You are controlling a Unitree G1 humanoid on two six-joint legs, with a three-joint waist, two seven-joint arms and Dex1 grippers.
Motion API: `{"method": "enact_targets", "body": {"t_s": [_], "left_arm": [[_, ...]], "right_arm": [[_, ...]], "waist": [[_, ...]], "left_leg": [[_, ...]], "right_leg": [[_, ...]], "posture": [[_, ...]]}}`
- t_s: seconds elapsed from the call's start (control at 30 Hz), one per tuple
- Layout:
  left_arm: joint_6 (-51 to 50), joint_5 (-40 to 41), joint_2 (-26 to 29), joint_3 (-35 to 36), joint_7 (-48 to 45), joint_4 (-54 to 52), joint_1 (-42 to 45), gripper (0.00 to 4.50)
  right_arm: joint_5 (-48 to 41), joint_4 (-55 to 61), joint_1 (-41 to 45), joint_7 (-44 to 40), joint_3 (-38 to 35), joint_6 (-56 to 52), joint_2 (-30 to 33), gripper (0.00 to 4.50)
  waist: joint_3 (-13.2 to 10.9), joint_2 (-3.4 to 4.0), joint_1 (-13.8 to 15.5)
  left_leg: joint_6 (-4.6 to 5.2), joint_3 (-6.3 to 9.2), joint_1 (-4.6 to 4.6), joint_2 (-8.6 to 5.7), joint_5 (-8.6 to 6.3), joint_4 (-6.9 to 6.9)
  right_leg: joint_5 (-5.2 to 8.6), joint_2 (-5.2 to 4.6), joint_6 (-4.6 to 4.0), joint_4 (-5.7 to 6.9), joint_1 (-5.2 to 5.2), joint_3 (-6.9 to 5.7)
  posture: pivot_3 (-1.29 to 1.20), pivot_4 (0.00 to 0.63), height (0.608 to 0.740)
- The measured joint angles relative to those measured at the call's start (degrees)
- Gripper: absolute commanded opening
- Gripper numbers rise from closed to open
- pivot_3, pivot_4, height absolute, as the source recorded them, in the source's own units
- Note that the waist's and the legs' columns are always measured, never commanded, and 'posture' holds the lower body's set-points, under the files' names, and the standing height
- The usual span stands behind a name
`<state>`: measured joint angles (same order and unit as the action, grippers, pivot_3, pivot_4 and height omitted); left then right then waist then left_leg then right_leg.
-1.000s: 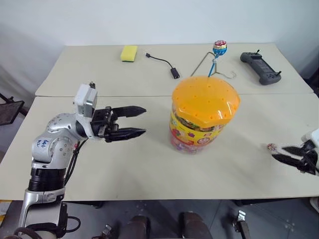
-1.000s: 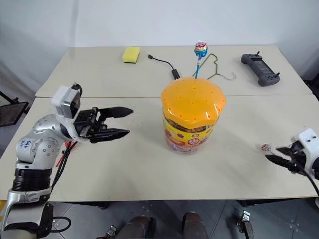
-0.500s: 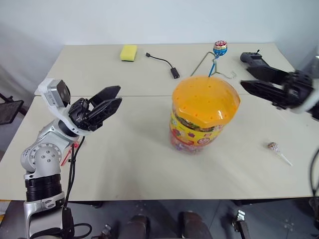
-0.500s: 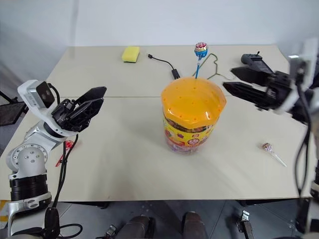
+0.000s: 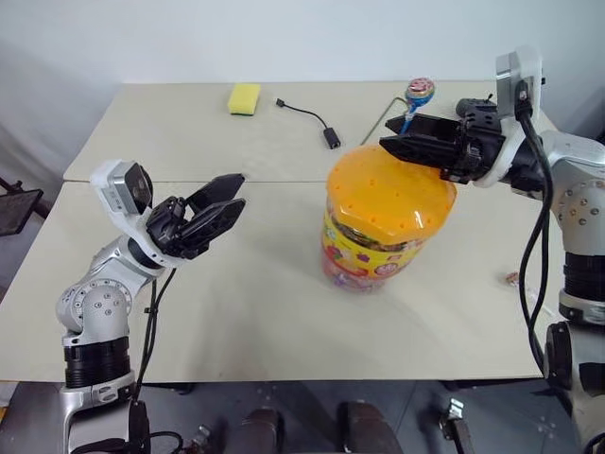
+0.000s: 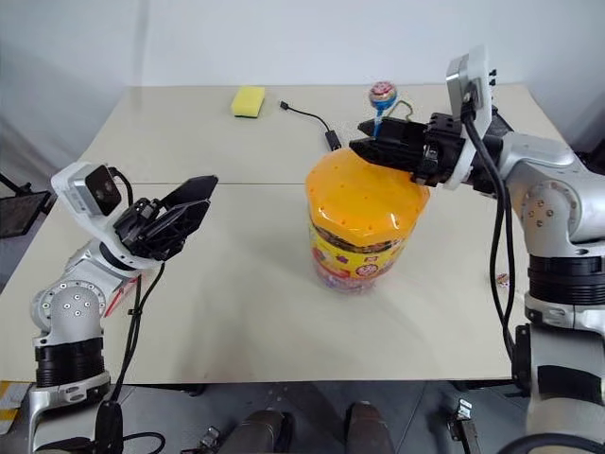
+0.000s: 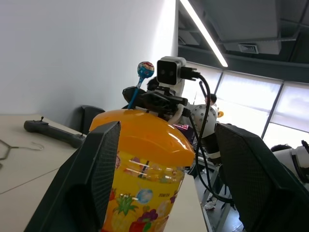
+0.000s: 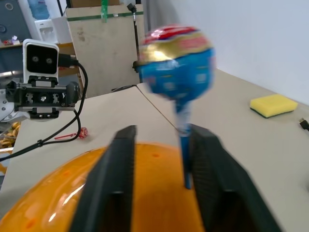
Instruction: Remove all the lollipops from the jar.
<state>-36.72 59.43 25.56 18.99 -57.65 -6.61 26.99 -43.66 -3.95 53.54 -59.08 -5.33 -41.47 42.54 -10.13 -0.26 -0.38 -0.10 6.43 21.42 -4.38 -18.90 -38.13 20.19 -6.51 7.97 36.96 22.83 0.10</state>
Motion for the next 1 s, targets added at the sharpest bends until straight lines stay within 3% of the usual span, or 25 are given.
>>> {"method": "enact_targets", "body": {"t_s": [0.07,0.1,0.2,0.3,0.43,0.53,0.63,0.7,0.87,0.97,1.0], "left_arm": [[0.0,0.4,-0.2,0.0,0.2,0.0,0.3,3.30],[0.0,0.9,-0.5,0.0,0.5,0.0,0.9,3.30],[0.0,2.0,-0.7,0.1,0.6,-0.2,2.2,3.30],[0.1,2.0,-0.9,-0.4,0.5,-0.3,2.7,3.30],[2.3,-1.7,0.9,-3.0,-1.9,-0.3,2.5,3.30],[7.0,-9.2,3.4,-7.4,-5.4,-0.4,1.7,3.30],[10.3,-12.6,3.1,-10.4,-7.4,-0.6,2.0,3.30],[13.6,-15.5,2.9,-13.5,-9.6,-1.5,2.2,3.30],[16.9,-19.7,5.0,-17.2,-15.3,-1.5,0.8,3.30],[17.3,-19.8,5.0,-17.8,-16.7,-1.4,0.7,3.30],[17.3,-19.8,5.0,-17.9,-17.0,-1.5,0.8,3.30]], "right_arm": [[0.6,-0.7,0.1,-0.2,-0.3,0.3,0.0,0.19],[1.2,-1.0,0.1,-0.3,-0.6,0.8,0.0,0.09],[1.4,-2.5,0.5,-0.5,-1.5,1.5,-0.8,0.09],[-1.5,-7.6,5.0,1.9,-7.1,0.8,-1.8,0.09],[-2.7,-11.1,7.4,1.8,-12.7,-1.4,6.9,0.09],[5.7,-17.0,0.9,2.0,-10.5,-2.5,18.6,0.09],[11.8,-21.1,-4.8,2.9,-7.2,-2.0,20.6,0.09],[17.2,-21.9,-13.9,3.1,-5.6,0.7,24.3,0.09],[27.7,-22.2,-32.7,5.2,-4.0,13.0,27.1,0.09],[30.8,-22.7,-37.6,6.1,-3.4,16.1,25.6,0.09],[30.8,-22.5,-38.4,5.8,-3.5,16.3,25.2,0.28]], "waist": [[0.0,0.00,0.1],[0.0,0.00,0.1],[0.0,0.00,0.1],[0.0,0.00,0.1],[0.0,0.00,0.8],[0.0,-0.02,1.6],[0.0,0.01,1.4],[0.0,0.02,1.4],[0.0,0.05,1.1],[0.0,0.06,0.3],[0.0,0.07,0.1]], "left_leg": [[0.00,0.00,0.00,0.00,0.00,0.00],[0.00,0.01,0.01,-0.01,0.00,0.00],[0.00,-0.01,0.01,-0.02,0.00,0.02],[0.00,-0.07,0.02,-0.02,0.00,0.01],[0.02,0.18,0.07,-0.06,-0.01,0.06],[0.14,0.09,0.08,-0.18,-0.08,0.06],[0.22,-0.44,0.08,-0.17,-0.06,0.04],[0.22,-0.52,0.07,-0.08,-0.06,0.03],[0.21,-0.74,0.02,-0.04,-0.06,0.02],[0.20,-0.87,-0.02,-0.03,-0.05,-0.08],[0.20,-0.92,-0.09,0.00,-0.04,-0.06]], "right_leg": [[0.00,0.00,0.00,0.03,0.00,0.01],[0.00,-0.01,0.00,0.03,0.00,0.01],[0.00,-0.01,0.00,0.03,0.00,-0.02],[-0.01,0.00,0.01,0.08,0.04,-0.05],[-0.03,-0.01,-0.04,0.00,-0.04,-0.10],[-0.04,-0.01,-0.05,-0.09,-0.10,-0.06],[-0.09,-0.03,0.05,-0.12,0.01,-0.05],[-0.10,-0.02,0.06,-0.09,0.03,-0.08],[-0.10,0.04,0.07,-0.02,0.19,0.02],[-0.10,0.04,0.06,-0.02,0.21,0.09],[-0.10,0.04,0.06,0.00,0.19,0.13]], "posture": [[0.00,0.150,0.740],[0.00,0.150,0.740],[0.00,0.150,0.740],[0.00,0.150,0.740],[0.00,0.150,0.740],[0.00,0.150,0.740],[0.00,0.150,0.740],[0.00,0.150,0.740],[0.00,0.150,0.740],[0.00,0.150,0.740],[0.00,0.150,0.740]]}}
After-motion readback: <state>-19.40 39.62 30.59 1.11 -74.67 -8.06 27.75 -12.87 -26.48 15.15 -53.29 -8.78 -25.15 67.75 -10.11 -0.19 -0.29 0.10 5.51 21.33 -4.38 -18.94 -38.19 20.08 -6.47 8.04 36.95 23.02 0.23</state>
